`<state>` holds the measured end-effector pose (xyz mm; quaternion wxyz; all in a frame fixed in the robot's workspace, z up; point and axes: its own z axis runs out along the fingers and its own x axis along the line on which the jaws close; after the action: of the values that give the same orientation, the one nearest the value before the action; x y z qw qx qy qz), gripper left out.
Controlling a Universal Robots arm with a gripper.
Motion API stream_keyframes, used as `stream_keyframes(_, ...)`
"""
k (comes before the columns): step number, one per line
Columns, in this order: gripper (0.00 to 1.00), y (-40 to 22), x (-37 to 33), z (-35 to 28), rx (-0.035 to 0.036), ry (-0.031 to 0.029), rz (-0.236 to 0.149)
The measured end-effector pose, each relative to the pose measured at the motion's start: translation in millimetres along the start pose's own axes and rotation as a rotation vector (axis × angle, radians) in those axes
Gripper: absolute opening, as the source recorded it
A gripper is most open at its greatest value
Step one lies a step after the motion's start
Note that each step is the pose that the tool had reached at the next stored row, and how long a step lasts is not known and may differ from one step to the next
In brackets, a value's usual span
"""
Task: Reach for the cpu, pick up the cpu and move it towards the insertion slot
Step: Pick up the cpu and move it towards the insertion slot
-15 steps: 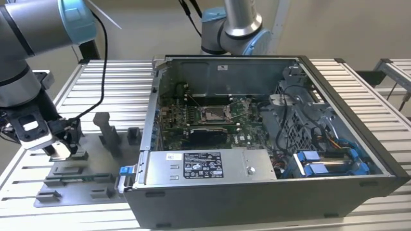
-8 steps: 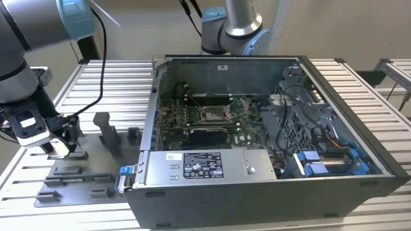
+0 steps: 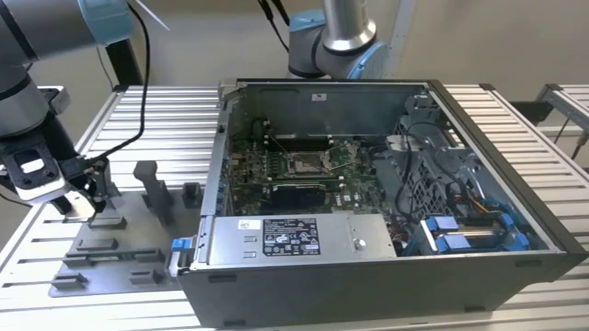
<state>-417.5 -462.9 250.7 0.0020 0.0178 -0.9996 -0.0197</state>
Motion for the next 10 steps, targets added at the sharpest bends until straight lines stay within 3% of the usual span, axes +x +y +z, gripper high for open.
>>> stream_keyframes(10, 0.00, 0.9, 0.1, -23.4, 0.0001, 0.0004, 0.000)
